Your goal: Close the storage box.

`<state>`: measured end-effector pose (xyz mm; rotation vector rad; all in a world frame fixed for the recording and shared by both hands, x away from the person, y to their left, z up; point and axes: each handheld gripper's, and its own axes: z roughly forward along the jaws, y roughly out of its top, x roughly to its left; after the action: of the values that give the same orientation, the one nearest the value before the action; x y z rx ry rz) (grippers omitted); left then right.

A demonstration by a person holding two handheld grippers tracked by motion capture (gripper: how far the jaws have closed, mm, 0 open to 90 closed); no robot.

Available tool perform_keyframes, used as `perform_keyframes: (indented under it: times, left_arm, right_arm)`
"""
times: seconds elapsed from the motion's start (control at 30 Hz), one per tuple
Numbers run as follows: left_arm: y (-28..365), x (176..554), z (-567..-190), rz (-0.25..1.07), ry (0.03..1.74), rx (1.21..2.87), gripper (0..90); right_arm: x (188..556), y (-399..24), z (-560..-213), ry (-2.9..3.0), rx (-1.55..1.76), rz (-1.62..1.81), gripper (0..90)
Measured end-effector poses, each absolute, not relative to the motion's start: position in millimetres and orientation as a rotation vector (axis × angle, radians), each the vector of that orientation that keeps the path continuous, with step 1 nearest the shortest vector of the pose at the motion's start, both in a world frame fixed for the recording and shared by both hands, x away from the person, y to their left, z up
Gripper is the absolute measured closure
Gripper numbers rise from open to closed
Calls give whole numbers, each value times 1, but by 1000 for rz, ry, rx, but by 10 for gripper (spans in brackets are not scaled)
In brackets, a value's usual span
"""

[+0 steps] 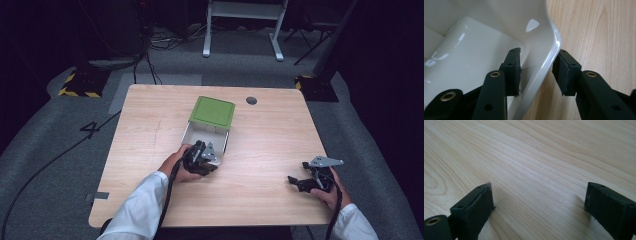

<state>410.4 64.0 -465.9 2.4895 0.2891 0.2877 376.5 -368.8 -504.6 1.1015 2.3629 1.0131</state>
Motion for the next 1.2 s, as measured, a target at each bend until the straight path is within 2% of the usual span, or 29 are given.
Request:
perform_keyframes:
  times: [0.23, 0.63, 1.2]
  left_arm:
    - [62, 414, -464, 278, 241, 2487, 617]
    - [67, 424, -464, 295, 286, 2466, 594]
    - [56, 440, -460, 294, 285, 2450, 633]
  right_arm:
    - [376, -369, -505, 2363, 1101, 1013, 83]
    - [376, -369, -505, 2363, 1101, 1013, 83]
    - [376, -369, -505, 2363, 1101, 1013, 83]
